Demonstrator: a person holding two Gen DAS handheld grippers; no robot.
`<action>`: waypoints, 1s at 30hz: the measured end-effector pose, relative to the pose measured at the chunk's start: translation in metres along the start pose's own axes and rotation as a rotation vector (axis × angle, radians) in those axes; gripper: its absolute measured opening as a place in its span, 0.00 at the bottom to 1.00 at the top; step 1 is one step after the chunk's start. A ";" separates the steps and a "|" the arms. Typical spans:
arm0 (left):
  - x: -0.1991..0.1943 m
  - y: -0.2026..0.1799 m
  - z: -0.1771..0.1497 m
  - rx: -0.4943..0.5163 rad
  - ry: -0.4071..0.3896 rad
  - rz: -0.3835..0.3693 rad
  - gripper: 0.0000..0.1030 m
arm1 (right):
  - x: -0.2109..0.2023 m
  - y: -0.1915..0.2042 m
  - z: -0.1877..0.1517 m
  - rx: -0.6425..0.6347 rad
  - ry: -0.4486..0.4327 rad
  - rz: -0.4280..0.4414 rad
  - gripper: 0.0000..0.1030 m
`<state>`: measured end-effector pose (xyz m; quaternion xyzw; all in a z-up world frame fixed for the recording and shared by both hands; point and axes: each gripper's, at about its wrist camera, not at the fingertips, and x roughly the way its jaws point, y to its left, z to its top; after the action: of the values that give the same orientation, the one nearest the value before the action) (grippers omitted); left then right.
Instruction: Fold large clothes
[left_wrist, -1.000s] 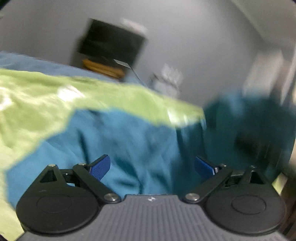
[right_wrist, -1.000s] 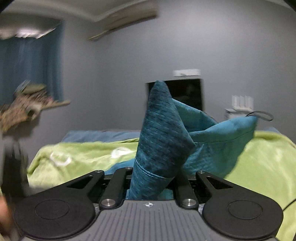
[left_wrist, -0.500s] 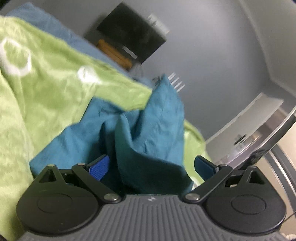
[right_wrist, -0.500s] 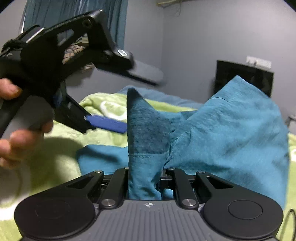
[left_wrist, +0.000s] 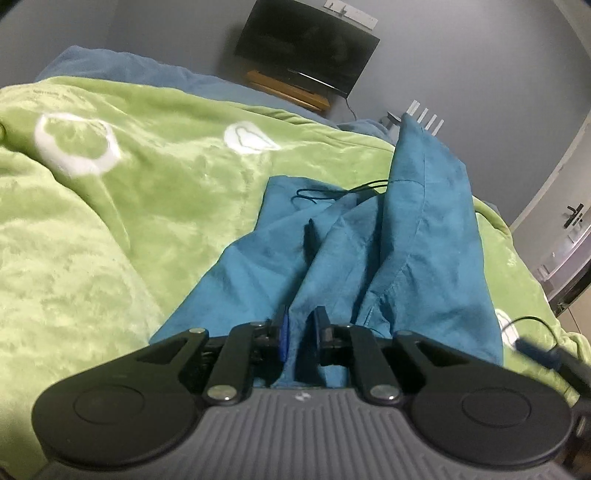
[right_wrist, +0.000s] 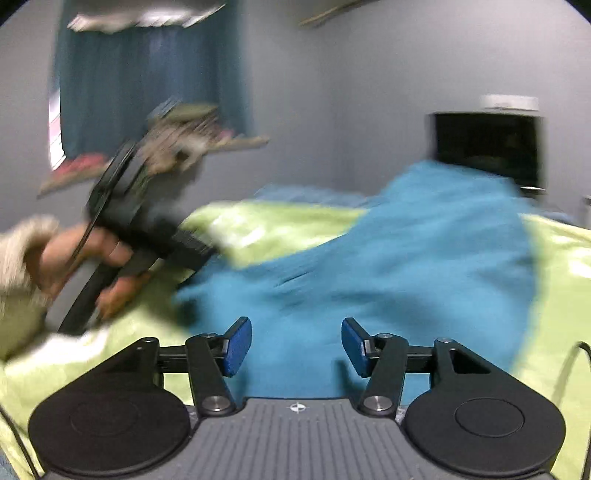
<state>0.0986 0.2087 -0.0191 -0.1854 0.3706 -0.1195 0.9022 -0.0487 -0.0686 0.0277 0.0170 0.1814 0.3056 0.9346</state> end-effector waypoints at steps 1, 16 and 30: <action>-0.001 -0.001 0.000 0.006 0.002 0.004 0.08 | -0.008 -0.011 0.002 0.034 -0.020 -0.030 0.54; -0.008 -0.035 -0.009 0.166 0.091 -0.138 0.66 | 0.010 -0.118 -0.047 0.371 0.125 -0.311 0.47; -0.047 0.009 -0.001 0.062 0.056 -0.081 0.03 | 0.062 -0.097 -0.015 0.227 0.118 -0.286 0.17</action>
<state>0.0657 0.2326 0.0059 -0.1687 0.3841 -0.1725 0.8912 0.0473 -0.1123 -0.0202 0.0785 0.2697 0.1478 0.9483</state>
